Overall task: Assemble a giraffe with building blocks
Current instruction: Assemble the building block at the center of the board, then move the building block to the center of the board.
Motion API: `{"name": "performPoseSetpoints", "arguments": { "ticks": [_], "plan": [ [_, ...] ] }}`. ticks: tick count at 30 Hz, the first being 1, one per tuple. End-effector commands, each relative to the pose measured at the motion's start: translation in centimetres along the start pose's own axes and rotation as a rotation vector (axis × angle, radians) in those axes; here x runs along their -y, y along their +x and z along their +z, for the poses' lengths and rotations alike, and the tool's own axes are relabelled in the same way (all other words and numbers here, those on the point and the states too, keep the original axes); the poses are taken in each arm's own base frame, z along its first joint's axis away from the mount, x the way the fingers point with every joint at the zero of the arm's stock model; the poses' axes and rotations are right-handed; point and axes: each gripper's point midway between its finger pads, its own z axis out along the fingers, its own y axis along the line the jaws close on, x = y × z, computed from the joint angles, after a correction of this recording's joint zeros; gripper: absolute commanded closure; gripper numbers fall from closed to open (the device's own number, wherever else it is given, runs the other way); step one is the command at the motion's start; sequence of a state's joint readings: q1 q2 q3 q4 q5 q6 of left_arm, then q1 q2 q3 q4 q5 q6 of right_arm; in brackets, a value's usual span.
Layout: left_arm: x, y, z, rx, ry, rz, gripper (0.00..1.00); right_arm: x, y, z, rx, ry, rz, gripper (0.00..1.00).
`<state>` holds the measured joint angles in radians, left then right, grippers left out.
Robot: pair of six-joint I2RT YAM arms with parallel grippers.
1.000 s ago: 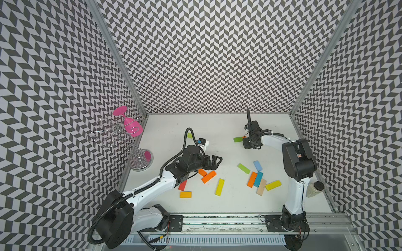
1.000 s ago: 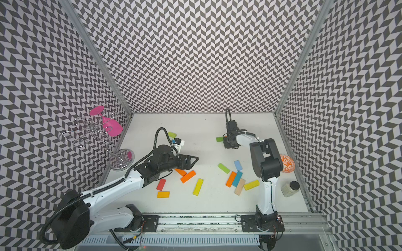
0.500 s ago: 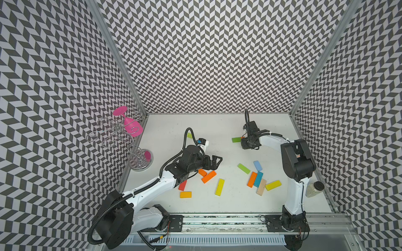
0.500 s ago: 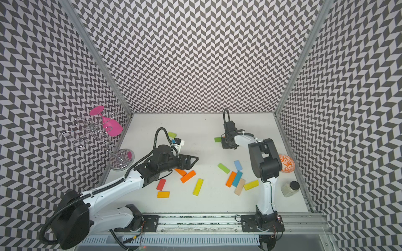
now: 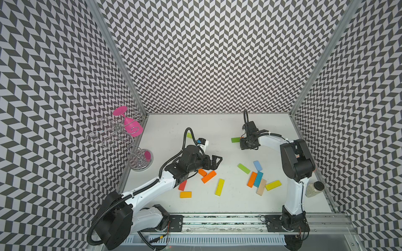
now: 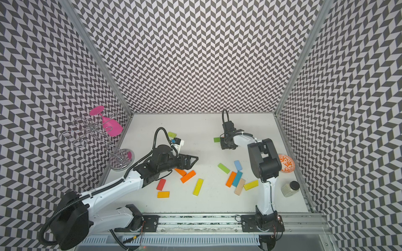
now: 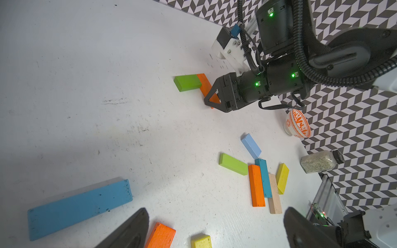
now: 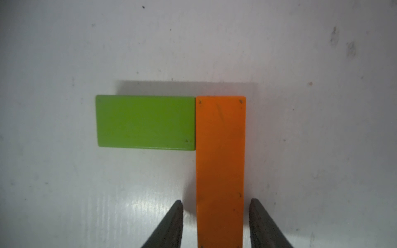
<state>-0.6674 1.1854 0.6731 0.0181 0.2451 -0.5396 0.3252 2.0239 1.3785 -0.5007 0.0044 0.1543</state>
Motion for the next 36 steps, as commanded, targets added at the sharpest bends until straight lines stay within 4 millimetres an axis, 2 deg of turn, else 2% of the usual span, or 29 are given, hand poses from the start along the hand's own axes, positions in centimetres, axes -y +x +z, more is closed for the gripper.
{"name": "performPoseSetpoints", "arguments": {
  "ticks": [1, 4, 10, 12, 14, 19, 26, 32, 36],
  "plan": [
    [0.9, -1.1, -0.6, 0.036, 0.016, 0.009, 0.01, -0.8, -0.9, -1.0, 0.023, -0.014, 0.004, 0.45],
    [1.0, -1.3, -0.9, 0.038, 0.016, 0.011, 0.01, -1.0, -1.7, -2.5, 0.052, -0.015, 0.003, 0.41],
    [1.1, -1.5, -1.7, 0.051, 0.008, 0.006, 0.01, -0.1, -3.4, -9.2, 0.174, 0.027, 0.066, 0.34],
    [1.2, -1.4, -2.1, 0.056, 0.010, 0.003, 0.01, 0.6, -3.0, -11.1, 0.199, 0.043, 0.096, 0.33],
    [1.2, -1.4, -2.4, 0.061, 0.009, -0.001, 0.01, 1.2, -1.9, -12.2, 0.198, 0.049, 0.117, 0.32],
    [1.2, -0.8, -2.8, 0.054, 0.008, -0.012, 0.02, 2.2, 2.3, -12.6, 0.170, 0.045, 0.155, 0.27],
    [1.7, 0.8, -2.8, 0.020, 0.003, -0.008, 0.02, 1.9, 7.9, -13.3, 0.135, -0.033, 0.290, 0.27],
    [1.7, 1.9, -2.8, 0.015, -0.002, -0.021, 0.02, 0.0, 10.6, -14.5, 0.167, -0.156, 0.381, 0.33],
    [1.8, 2.2, -2.7, 0.013, 0.001, -0.025, 0.02, -1.1, 11.8, -14.2, 0.167, -0.192, 0.415, 0.34]
  ]
}}
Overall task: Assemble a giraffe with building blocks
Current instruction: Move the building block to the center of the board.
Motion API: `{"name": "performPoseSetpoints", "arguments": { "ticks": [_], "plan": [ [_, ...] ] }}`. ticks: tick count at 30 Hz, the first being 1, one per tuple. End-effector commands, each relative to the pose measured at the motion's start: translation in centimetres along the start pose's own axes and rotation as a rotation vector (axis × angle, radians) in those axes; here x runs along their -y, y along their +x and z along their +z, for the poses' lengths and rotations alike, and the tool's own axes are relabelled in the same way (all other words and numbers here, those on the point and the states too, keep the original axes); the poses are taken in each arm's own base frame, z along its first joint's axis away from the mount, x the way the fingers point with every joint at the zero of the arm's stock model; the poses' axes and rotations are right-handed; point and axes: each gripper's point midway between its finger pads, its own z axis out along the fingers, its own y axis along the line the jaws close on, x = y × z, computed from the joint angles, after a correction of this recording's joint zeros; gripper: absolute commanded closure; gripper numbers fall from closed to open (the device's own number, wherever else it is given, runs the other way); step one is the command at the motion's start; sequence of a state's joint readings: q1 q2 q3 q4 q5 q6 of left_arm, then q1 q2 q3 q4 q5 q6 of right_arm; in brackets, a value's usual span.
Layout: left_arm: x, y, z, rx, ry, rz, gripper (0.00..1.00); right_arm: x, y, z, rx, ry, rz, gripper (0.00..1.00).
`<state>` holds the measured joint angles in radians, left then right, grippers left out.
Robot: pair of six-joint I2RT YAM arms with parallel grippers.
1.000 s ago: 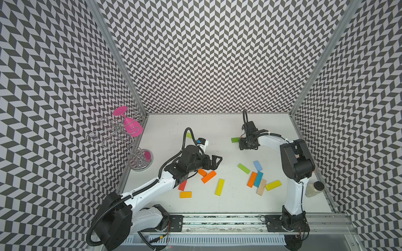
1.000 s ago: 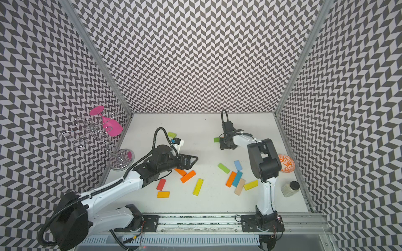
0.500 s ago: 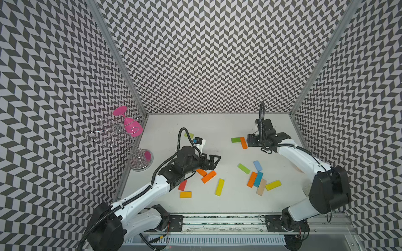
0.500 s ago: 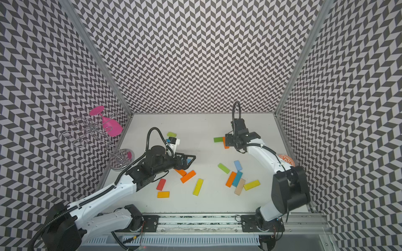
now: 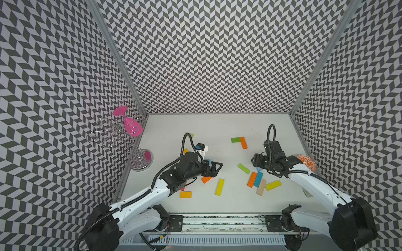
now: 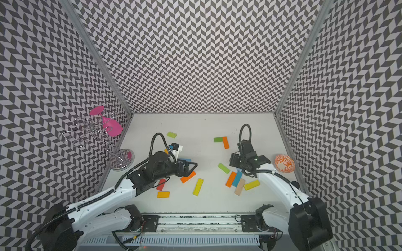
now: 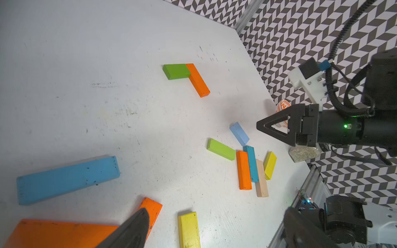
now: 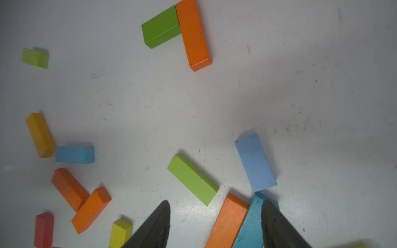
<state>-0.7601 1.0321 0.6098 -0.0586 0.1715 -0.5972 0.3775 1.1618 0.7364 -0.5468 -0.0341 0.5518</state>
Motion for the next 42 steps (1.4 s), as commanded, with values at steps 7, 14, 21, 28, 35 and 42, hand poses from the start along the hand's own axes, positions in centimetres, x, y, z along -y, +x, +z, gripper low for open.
{"name": "performPoseSetpoints", "arguments": {
  "ticks": [7, 14, 21, 28, 35, 42],
  "plan": [
    [0.2, -0.2, -0.4, 0.018, -0.009, -0.005, 0.02, 0.1, 0.9, 1.7, 0.014, 0.033, 0.043, 0.31],
    [0.0, 0.0, -0.6, 0.019, -0.019, -0.003, 0.02, -0.6, 2.2, 3.2, -0.060, 0.047, -0.029, 0.30],
    [-0.1, 0.0, -0.6, 0.016, -0.020, -0.001, 0.02, -1.9, 4.6, 4.6, -0.148, 0.063, -0.098, 0.28],
    [0.0, -0.1, -0.6, 0.020, -0.022, 0.005, 0.01, -0.9, 5.3, 4.6, -0.135, 0.102, -0.024, 0.29],
    [0.0, -0.2, -0.6, 0.024, -0.019, 0.010, 0.01, 1.0, 7.0, 5.2, -0.170, 0.179, 0.024, 0.29],
    [-0.1, -0.1, -0.6, 0.023, -0.019, 0.008, 0.01, 1.9, 7.3, 5.7, -0.164, 0.212, 0.053, 0.26]
  ]
}}
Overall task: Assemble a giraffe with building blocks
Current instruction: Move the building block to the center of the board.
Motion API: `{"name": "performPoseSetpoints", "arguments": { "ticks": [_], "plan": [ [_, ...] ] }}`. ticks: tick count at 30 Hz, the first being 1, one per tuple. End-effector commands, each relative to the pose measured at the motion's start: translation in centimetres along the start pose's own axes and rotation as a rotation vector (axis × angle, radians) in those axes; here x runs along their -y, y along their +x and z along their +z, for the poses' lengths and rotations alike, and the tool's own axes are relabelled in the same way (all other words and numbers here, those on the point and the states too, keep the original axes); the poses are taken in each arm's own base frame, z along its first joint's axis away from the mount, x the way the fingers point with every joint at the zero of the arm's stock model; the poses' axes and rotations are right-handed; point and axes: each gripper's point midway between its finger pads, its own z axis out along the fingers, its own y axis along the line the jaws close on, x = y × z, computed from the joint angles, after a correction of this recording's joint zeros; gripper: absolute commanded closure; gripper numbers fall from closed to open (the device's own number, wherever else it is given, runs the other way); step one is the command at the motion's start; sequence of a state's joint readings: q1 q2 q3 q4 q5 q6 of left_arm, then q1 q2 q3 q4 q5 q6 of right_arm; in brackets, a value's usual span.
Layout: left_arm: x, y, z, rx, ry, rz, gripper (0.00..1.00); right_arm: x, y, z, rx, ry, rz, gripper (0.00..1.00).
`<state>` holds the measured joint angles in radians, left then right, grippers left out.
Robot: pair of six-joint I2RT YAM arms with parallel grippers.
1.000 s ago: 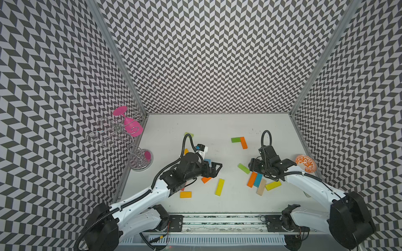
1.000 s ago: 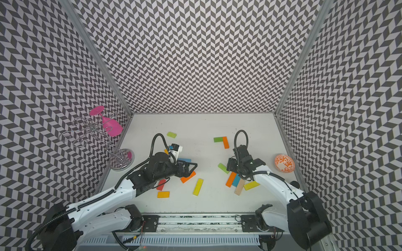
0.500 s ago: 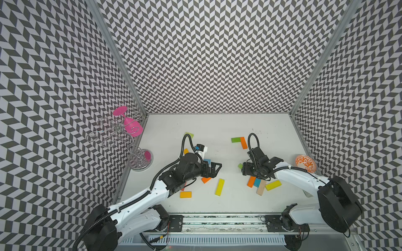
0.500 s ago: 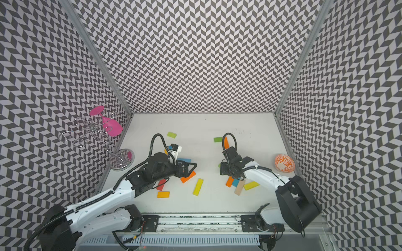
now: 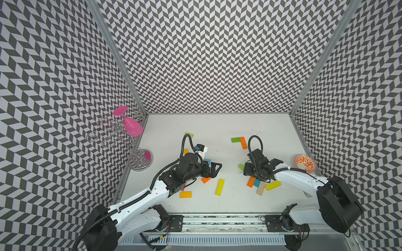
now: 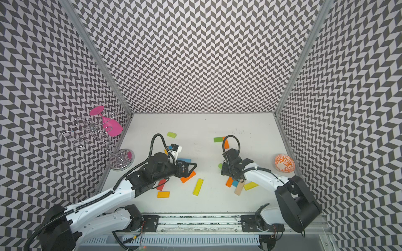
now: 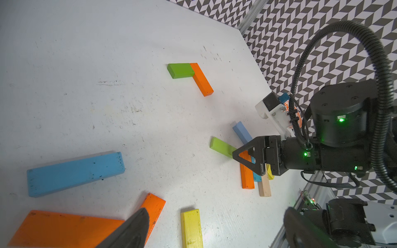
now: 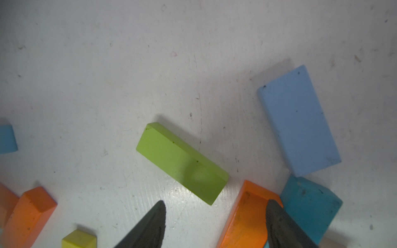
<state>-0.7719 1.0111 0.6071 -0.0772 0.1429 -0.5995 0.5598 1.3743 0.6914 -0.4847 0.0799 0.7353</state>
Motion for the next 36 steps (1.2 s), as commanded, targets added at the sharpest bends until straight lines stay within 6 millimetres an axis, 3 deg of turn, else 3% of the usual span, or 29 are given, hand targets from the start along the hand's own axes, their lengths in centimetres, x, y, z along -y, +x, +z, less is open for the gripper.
{"name": "performPoseSetpoints", "arguments": {
  "ticks": [1, 6, 16, 22, 27, 36],
  "plan": [
    [0.0, -0.1, -0.2, 0.015, -0.002, 0.005, 0.01, 2.2, 1.6, 1.2, -0.034, 0.091, 0.042, 0.26],
    [-0.1, -0.1, -0.3, 0.017, -0.003, 0.006, 0.01, 3.5, 2.3, 1.2, -0.047, 0.146, 0.066, 0.25],
    [0.0, 0.0, -0.2, 0.018, 0.006, 0.001, 0.01, 3.5, 3.6, 1.0, -0.069, 0.122, 0.082, 0.26],
    [-0.1, 0.0, -0.4, 0.022, 0.001, 0.002, 0.01, 1.8, 5.3, 0.9, -0.099, 0.102, 0.048, 0.37],
    [-0.2, 0.1, -0.5, 0.025, 0.002, 0.001, 0.01, 1.8, 6.7, 1.2, -0.121, 0.109, 0.039, 0.48],
    [-0.2, 0.1, -0.5, 0.029, -0.001, 0.004, 0.01, 2.0, 6.0, 0.9, -0.092, 0.136, 0.028, 0.79]
  ]
}}
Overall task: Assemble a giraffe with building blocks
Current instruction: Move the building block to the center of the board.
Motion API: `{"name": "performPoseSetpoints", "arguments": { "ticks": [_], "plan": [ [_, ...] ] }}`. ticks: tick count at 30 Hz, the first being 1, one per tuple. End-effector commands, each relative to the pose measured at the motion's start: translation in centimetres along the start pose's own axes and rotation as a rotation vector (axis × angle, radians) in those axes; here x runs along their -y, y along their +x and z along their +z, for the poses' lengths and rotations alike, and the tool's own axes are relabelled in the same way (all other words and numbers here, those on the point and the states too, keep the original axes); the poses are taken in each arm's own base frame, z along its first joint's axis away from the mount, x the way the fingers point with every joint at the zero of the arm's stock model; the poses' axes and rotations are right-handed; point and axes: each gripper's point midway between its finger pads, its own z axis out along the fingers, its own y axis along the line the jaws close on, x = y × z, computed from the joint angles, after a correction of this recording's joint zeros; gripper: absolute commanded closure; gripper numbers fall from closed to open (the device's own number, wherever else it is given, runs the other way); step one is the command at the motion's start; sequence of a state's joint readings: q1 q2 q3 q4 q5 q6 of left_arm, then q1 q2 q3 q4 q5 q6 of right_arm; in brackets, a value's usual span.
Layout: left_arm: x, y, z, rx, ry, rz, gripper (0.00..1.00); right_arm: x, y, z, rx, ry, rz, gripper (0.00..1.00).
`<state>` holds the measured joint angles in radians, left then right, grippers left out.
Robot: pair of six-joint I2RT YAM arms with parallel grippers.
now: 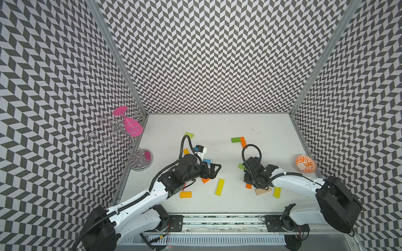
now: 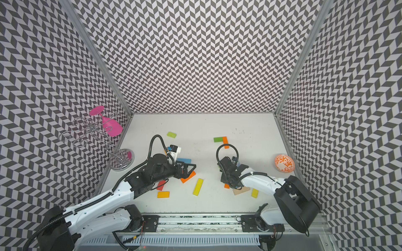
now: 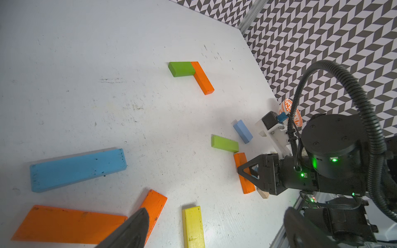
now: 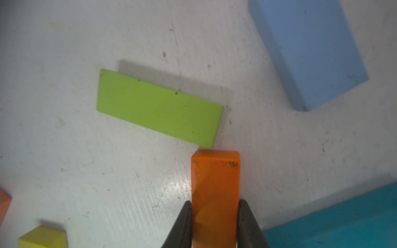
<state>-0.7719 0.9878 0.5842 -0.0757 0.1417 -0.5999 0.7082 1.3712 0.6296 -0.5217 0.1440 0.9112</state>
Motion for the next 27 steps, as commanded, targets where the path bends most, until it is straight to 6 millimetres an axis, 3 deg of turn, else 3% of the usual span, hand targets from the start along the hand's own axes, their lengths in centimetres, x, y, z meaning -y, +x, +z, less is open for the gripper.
{"name": "performPoseSetpoints", "arguments": {
  "ticks": [1, 7, 14, 21, 27],
  "plan": [
    [0.0, -0.3, -0.2, 0.025, -0.003, 0.002, 0.01, 1.7, 1.2, 0.5, -0.043, 0.082, -0.004, 0.81],
    [-0.1, -0.3, -0.1, 0.026, -0.006, 0.005, 0.01, 2.7, -0.8, 0.8, -0.013, 0.121, -0.006, 0.88],
    [-0.2, -0.5, -0.3, 0.032, -0.015, 0.012, 0.01, 3.9, -3.7, 0.6, 0.028, 0.139, 0.001, 0.88],
    [-0.1, -0.7, 0.0, 0.028, -0.014, 0.014, 0.01, 2.5, -5.8, 1.9, 0.019, 0.146, -0.063, 0.88],
    [-0.1, -1.0, -0.2, 0.034, -0.025, 0.022, 0.01, -0.2, -6.4, 3.1, -0.017, 0.088, -0.141, 0.88]
  ]
}}
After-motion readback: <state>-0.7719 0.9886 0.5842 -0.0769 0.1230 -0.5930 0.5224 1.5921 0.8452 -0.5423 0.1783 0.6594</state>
